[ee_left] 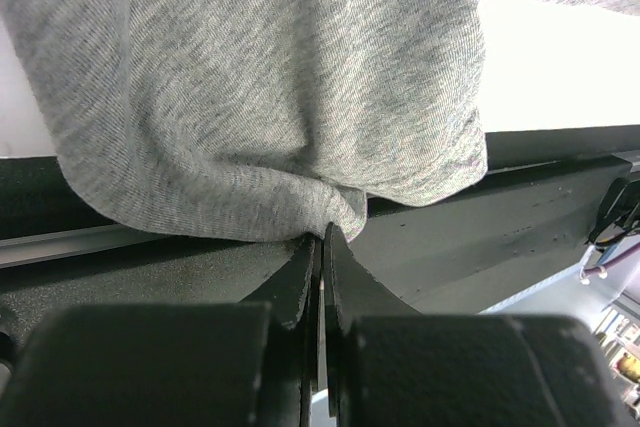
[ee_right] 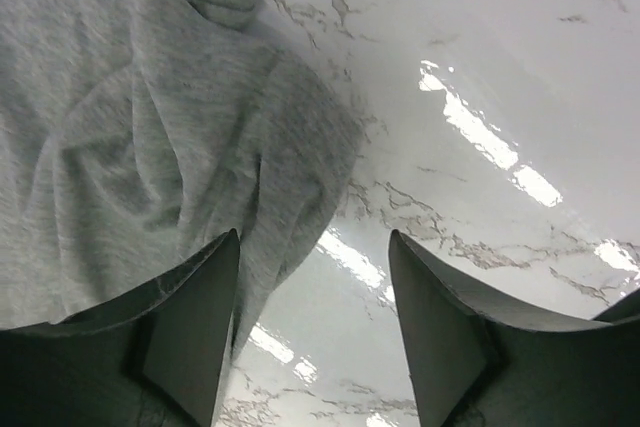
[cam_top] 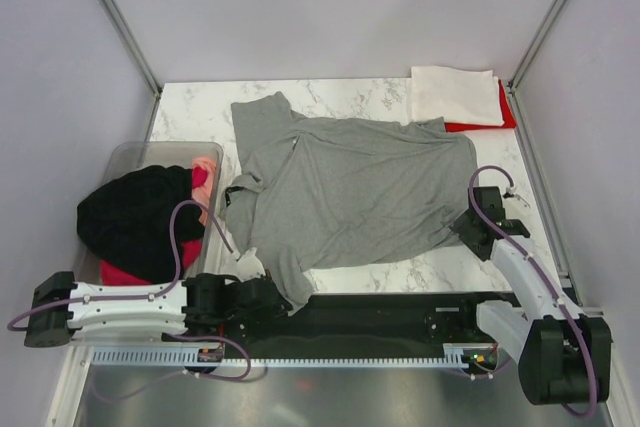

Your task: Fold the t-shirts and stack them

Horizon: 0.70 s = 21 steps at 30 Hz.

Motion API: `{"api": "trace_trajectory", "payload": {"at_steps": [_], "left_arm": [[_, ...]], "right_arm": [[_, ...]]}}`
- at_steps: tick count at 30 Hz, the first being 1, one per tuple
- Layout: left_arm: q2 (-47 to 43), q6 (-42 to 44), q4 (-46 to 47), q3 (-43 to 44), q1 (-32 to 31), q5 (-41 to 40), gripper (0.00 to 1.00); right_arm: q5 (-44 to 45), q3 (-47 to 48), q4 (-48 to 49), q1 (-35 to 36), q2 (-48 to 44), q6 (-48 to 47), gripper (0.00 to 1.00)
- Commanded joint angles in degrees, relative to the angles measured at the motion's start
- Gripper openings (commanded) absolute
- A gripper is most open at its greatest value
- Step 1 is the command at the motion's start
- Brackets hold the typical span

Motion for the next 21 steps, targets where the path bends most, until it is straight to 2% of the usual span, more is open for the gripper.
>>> {"api": "trace_trajectory", "payload": {"at_steps": [1, 4, 15, 18, 19, 21], "left_arm": [[-0.8, 1.0, -2.2, -1.7, 0.3, -3.2, 0.02], [-1.6, 1.0, -2.2, -2.0, 0.4, -3.3, 0.02], [-1.2, 1.0, -2.1, -1.9, 0.5, -3.2, 0.02], [-1.1, 1.3, -2.1, -1.8, 0.6, -3.2, 0.02], [-1.1, 1.3, -2.2, -1.6, 0.6, -3.1, 0.02], [-0.9, 2.4, -2.3, -1.2, 0.8, -3.1, 0.02]], "right_arm": [[3.3, 1.1, 6.6, -0.8, 1.2, 1.0, 0.68], [2.9, 0.8, 9.9, -1.2, 2.9, 0.5, 0.63], [0.2, -4.0, 17.1, -3.5, 7.0, -0.8, 0.56], [-3.8, -5.0, 19.0, -3.6, 8.5, -1.1, 0.40], [-4.9, -5.4, 19.7, -3.6, 8.7, -1.0, 0.27], [-7.1, -5.9, 19.4, -3.6, 8.3, -0.3, 0.10]]}}
